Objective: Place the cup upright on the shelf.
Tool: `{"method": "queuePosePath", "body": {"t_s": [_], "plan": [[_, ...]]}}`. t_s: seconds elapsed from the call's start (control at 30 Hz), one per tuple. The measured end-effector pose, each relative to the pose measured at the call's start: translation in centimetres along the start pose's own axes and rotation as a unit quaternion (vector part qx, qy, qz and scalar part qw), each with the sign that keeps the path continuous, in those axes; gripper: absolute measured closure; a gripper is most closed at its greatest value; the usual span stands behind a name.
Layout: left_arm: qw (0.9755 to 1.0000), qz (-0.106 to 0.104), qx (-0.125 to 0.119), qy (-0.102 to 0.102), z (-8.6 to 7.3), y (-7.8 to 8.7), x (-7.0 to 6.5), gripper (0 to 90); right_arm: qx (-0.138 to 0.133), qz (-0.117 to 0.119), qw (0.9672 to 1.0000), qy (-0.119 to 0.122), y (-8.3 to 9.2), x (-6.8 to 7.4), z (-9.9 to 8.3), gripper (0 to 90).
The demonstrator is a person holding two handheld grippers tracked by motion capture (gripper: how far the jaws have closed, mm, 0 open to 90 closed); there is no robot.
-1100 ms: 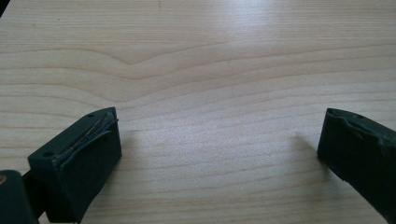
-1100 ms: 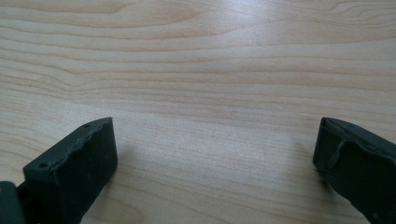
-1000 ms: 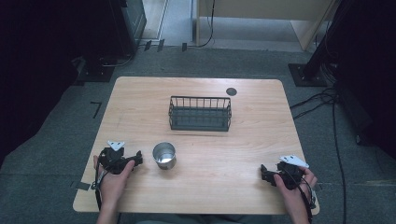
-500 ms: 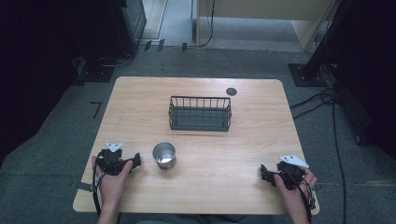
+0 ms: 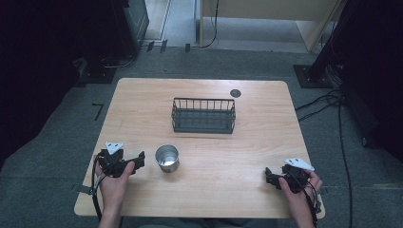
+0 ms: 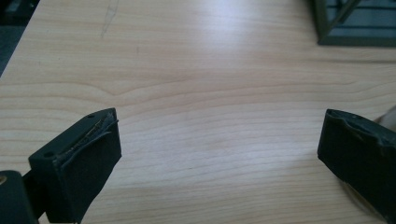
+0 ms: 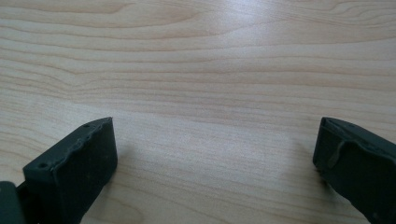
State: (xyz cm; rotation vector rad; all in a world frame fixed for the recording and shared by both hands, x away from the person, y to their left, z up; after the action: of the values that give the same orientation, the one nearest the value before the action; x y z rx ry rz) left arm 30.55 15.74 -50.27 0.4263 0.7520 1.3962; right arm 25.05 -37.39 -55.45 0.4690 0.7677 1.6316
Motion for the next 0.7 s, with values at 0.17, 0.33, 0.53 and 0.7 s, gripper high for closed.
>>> {"method": "queuePosePath", "body": {"t_s": [0.17,0.33,0.53,0.7], "plan": [[0.9995,-0.029,-0.007,-0.002,0.6,1.4,-1.3,0.0,-0.002,0.001,1.0000,0.001,-0.1,0.1,0.1,0.0],[0.9987,-0.050,-0.007,-0.012,0.7,2.3,-2.6,0.0,-0.001,0.000,1.0000,0.001,-0.1,0.1,0.2,0.0],[0.9972,-0.069,-0.005,-0.027,0.7,2.9,-4.6,0.0,-0.001,0.000,1.0000,0.001,-0.1,0.1,0.2,0.0],[0.9964,-0.076,-0.005,-0.037,0.8,3.2,-5.7,0.0,-0.001,0.000,1.0000,0.001,-0.1,0.1,0.2,0.0]]}}
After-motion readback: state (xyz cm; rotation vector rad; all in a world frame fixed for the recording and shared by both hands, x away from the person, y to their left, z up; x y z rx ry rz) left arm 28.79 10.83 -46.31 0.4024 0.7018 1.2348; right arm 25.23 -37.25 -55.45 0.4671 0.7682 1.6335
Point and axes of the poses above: each handheld gripper's, and its own axes: y roughly backward along the jaws, z roughly out of its top, x roughly to its left, the point moved 4 cm from there along -y, roughly forward along the jaws, and after that the axes turned 11 degrees about y, right-handed, at the moved point
